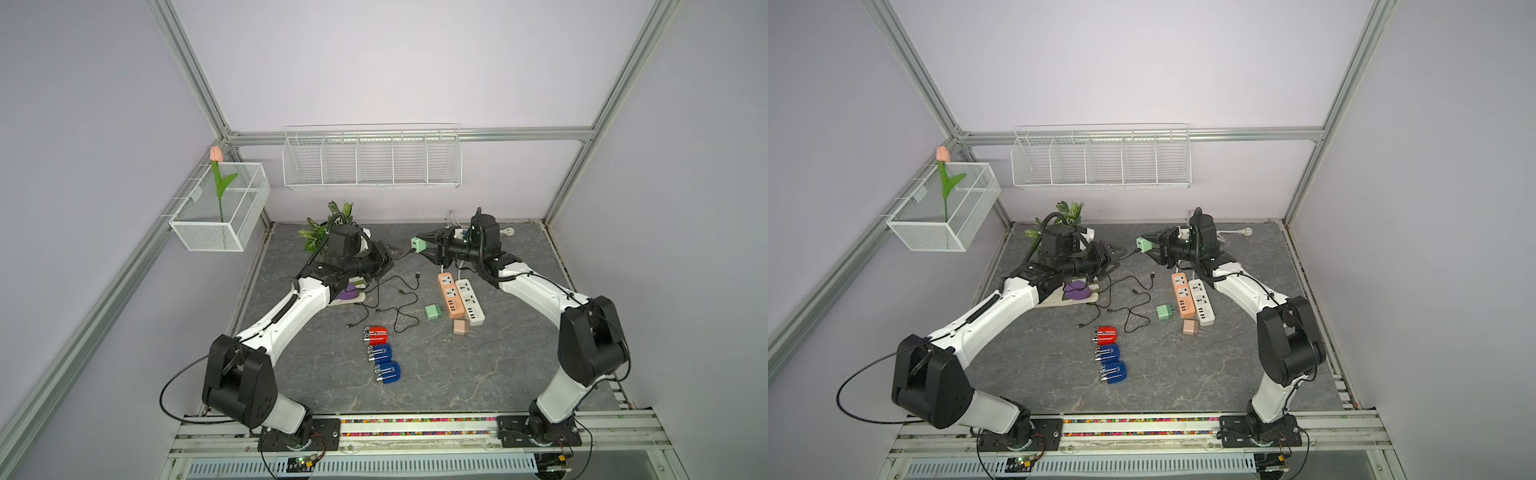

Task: Charge the electric shaver
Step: Insert the charging cable into the plug.

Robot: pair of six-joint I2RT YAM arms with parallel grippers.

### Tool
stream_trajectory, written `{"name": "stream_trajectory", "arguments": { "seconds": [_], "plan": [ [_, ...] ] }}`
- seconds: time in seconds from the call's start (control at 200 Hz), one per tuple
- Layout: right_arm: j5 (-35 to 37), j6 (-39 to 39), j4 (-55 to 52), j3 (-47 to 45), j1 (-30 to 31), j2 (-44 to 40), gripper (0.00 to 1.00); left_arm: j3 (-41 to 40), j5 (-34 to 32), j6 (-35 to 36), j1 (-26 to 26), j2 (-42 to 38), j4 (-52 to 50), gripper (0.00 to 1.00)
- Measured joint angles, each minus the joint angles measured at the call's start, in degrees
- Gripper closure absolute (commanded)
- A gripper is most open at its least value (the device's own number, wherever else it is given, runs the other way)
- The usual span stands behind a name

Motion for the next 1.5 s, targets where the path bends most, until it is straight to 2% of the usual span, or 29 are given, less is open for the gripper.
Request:
{"name": "stream_trajectory", "arguments": {
  "seconds": [0.18, 0.36, 0.515, 0.69, 0.79, 1.065, 1.125, 1.285, 1.45, 1.5],
  "plan": [
    [-4.1, 0.4, -7.1, 0.1, -0.8, 0.1, 0.93, 1.2, -1.9, 9.4, -0.1, -1.0, -2.0, 0.41],
    [-7.5, 1.9, -10.8, 0.2, -1.1, 0.3, 0.93, 8.4, -1.7, 18.1, -3.4, 6.5, -4.1, 0.40],
    [-8.9, 3.7, -10.9, -0.2, -1.8, 0.3, 0.93, 11.2, -1.4, 21.5, -7.2, 11.1, -4.8, 0.40],
    [-9.1, 6.2, -9.6, -1.7, -2.0, 0.3, 0.93, 11.7, -1.4, 22.7, -7.8, 13.5, -5.1, 0.43],
    [-9.6, 7.3, -8.6, -2.1, -2.0, 0.3, 0.93, 11.9, -1.3, 23.0, -7.8, 14.2, -5.0, 0.52],
    [-10.3, 10.2, -7.4, -3.5, -2.2, 0.3, 0.93, 13.1, -1.5, 24.2, -8.3, 14.9, -4.7, 0.91],
    [-10.2, 10.6, -7.5, -3.8, -2.2, 0.3, 0.91, 13.1, -1.4, 24.0, -8.3, 15.1, -4.7, 0.96],
    [-10.3, 11.3, -6.6, -4.6, -2.2, 0.3, 0.92, 13.1, -1.3, 23.6, -8.4, 15.4, -5.1, 0.95],
    [-10.3, 12.1, -5.8, -5.1, -2.2, 0.3, 0.92, 13.1, -1.3, 23.6, -8.4, 15.5, -5.2, 0.75],
    [-10.3, 12.3, -5.5, -5.1, -2.2, 0.3, 0.91, 13.1, -1.3, 23.6, -8.4, 15.5, -5.1, 0.71]
  ]
}}
